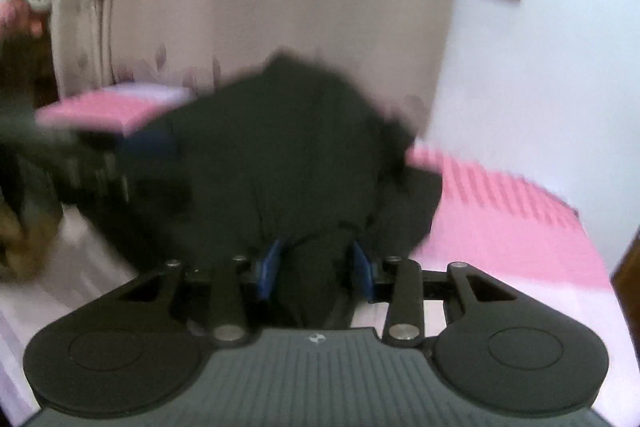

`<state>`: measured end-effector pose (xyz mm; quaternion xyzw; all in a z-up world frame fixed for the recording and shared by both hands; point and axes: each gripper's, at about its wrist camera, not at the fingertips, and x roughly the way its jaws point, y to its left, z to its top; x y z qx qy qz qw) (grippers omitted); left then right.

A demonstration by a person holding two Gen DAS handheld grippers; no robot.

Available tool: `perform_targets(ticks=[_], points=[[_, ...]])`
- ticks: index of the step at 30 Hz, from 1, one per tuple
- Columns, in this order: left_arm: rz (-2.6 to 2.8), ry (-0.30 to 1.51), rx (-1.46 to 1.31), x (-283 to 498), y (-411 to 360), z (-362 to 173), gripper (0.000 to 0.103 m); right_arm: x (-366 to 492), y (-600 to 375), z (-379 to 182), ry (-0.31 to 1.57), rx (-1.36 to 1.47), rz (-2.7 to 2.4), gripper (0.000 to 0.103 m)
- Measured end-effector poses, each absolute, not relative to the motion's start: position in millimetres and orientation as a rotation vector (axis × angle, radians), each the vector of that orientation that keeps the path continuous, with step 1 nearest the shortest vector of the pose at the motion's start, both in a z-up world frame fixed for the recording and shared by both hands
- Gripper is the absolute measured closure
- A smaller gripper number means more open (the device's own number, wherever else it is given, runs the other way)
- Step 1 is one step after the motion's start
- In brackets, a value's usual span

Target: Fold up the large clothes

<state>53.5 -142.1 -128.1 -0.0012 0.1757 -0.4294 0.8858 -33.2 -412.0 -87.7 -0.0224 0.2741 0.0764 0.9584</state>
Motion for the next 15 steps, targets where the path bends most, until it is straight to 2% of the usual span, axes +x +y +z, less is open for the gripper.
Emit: perform_targets(ticks=[8,10,12,15], points=[[-0.820,0.384,0.024,47.6,-139.0,-112.1,0.000,-29.1,-415.7,-100.4,0.552,0.026,0.151,0.062],[-0.770,0.385,0.038,47.4,-137.8,-104.2,0.000,-34.9,-423.0,-99.3,0.538,0.059,0.146,0.056],[-0.729,0.384,0.058,48.4,-136.4,-97.9,0.000,-39.5,-426.4,-96.4,0.520,0.080,0.112,0.033],[-0.673,0.382,0.096,51.8,-135.6,-89.9,0.000,-42.8,-434.6,-93.2,0.513,0.145,0.125,0.022]])
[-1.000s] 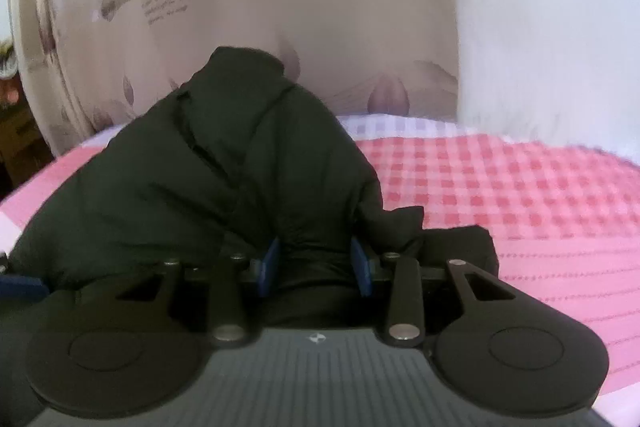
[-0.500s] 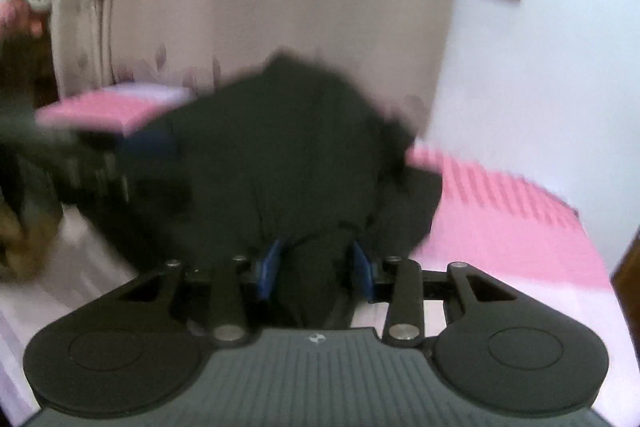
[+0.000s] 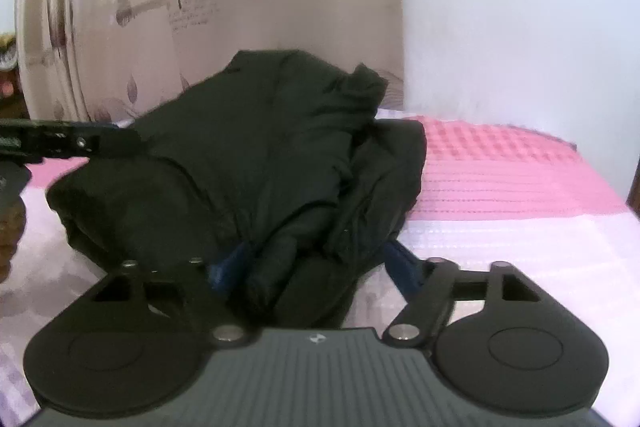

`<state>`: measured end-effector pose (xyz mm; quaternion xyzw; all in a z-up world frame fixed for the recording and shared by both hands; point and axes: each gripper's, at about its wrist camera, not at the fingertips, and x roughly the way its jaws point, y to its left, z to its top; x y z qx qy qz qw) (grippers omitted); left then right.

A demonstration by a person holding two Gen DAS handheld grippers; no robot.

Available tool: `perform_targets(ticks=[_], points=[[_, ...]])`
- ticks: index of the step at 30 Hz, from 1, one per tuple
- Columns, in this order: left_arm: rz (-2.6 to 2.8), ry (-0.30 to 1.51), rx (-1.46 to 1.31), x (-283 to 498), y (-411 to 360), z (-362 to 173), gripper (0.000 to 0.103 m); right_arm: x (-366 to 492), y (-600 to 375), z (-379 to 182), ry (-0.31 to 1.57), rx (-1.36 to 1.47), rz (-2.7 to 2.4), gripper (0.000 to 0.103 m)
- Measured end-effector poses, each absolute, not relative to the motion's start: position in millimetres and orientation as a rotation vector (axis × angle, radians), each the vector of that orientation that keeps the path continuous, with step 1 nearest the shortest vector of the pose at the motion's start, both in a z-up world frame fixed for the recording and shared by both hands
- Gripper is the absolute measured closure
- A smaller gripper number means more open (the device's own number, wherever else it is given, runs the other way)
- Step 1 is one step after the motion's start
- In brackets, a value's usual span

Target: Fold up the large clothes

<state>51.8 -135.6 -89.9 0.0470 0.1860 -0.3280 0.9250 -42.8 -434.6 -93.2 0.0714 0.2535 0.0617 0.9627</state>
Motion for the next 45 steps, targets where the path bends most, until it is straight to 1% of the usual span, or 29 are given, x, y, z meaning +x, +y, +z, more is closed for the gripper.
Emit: perform_targets(ticks=[1,3,9,15,21,35,45], points=[[-0.659,0.385,0.111,53.4,-136.0,-88.0,0.000,-42.3,-436.9,-92.2,0.513,0.162,0.123,0.020],[-0.633,0.386,0.133,55.5,-136.2,-85.3,0.000,-41.0,-440.8,-90.1,0.512,0.189,0.118,0.011],[-0.594,0.379,0.179,60.4,-136.0,-80.7,0.000,-30.4,-455.8,-87.4,0.501,0.337,0.133,0.002],[-0.554,0.389,0.202,69.9,-134.1,-79.9,0.000,-6.2,-458.2,-95.6,0.568,0.378,0.151,0.001],[-0.517,0.437,0.207,88.0,-133.6,-82.1,0.000,9.6,-463.8,-101.7,0.591,0.430,0.177,0.000],[-0.508,0.480,0.122,126.8,-121.8,-87.4,0.000,11.1,-468.5,-109.9,0.599,0.489,0.184,0.000],[-0.529,0.494,0.155,143.1,-128.4,-88.2,0.000,10.9,-469.4,-114.0,0.605,0.516,0.187,0.000]])
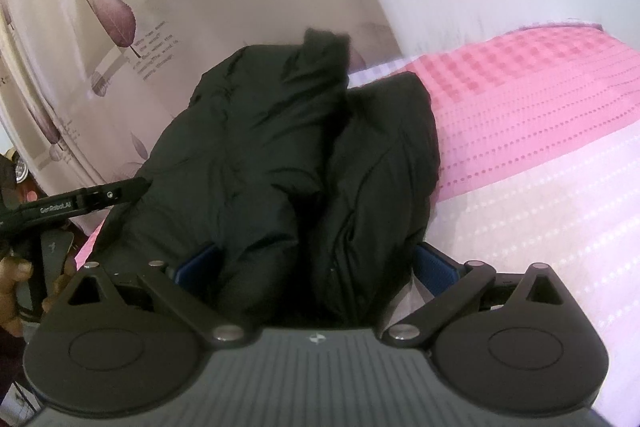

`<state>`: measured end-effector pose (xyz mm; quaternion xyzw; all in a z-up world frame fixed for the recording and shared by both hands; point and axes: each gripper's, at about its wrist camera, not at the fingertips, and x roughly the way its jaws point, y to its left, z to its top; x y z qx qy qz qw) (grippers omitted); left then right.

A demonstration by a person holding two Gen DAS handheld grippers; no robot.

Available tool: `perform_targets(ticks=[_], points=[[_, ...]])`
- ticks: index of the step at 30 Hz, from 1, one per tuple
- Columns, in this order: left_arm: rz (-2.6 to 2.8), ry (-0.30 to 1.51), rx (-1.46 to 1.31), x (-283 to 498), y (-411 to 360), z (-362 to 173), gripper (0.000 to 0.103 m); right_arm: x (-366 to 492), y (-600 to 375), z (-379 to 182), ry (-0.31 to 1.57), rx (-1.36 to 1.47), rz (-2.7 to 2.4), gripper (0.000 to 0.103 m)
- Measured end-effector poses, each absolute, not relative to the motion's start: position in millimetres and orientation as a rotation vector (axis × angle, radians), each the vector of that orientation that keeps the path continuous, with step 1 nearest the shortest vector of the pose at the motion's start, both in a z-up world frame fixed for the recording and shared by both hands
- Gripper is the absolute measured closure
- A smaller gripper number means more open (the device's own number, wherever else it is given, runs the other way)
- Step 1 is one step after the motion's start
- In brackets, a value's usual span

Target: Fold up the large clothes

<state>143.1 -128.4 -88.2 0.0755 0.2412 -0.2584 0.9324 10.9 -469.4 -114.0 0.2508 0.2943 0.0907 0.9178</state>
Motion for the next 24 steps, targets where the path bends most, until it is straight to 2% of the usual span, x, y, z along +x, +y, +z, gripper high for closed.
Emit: perform_targets(ticks=[11,19,24], points=[[-0.641,0.539,0.090,163.5,-116.0,-93.9,0.000,13.3,-471.0,-117.6,0.615,0.532,0.191,0.000],[-0.772,0.733,-0.251,207.8,-66.6,-112.3,0.000,16.6,-475.9,-120.1,0.634,0.567,0.208,0.000],[-0.850,0.822,-0.365,225.3,-55.8,-130.5,0.000,19.3,-480.4,-122.5,0.647,0.592,0.226,0.000]])
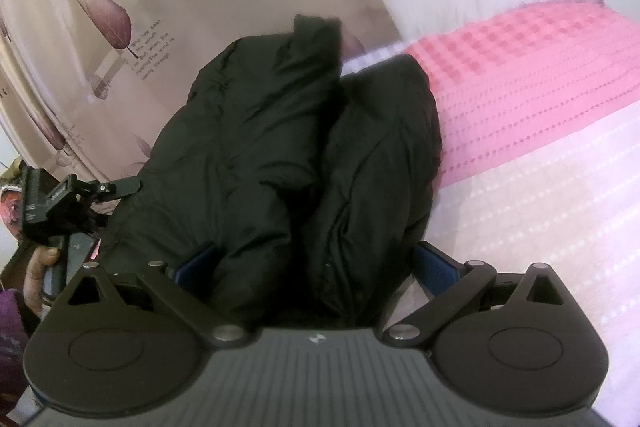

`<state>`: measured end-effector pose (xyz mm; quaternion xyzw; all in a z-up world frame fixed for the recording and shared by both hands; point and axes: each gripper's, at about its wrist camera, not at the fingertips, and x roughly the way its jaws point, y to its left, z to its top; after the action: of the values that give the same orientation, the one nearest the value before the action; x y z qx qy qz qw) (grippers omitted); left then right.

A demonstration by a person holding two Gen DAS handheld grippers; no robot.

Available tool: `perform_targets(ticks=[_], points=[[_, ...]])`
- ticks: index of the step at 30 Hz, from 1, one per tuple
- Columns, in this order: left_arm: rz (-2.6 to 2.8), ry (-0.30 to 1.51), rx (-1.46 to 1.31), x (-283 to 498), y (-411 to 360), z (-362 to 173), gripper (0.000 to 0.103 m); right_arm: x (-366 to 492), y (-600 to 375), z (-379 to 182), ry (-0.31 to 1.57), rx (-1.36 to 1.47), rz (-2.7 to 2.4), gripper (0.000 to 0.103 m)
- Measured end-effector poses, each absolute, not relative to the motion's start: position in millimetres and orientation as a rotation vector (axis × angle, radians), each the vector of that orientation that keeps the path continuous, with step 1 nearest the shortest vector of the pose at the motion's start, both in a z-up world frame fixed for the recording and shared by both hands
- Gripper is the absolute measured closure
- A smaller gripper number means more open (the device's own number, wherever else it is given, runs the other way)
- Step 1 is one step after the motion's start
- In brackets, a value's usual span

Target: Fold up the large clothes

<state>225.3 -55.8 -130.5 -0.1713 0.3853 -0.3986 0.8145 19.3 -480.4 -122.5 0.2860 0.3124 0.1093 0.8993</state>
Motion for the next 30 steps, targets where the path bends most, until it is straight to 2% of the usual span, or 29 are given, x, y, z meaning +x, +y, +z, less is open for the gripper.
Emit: perform_targets(ticks=[6,15,30], points=[[-0.955,0.895,-0.461,244.2,-48.3,-147.4,0.000,29.2,-491.2,-124.0,0.681,0.633,0.271,0.000],[-1.007,0.887,-0.445,256.4,-54.2,-150.1,0.000,64.7,-526.6,-132.0,0.728,0.821,0.363,0.000],[-0.986,0.913,-0.492,261.9,-59.0,-159.6,0.000,117.5,-502.2,-133.3,0.744,0.691,0.544,0.000]])
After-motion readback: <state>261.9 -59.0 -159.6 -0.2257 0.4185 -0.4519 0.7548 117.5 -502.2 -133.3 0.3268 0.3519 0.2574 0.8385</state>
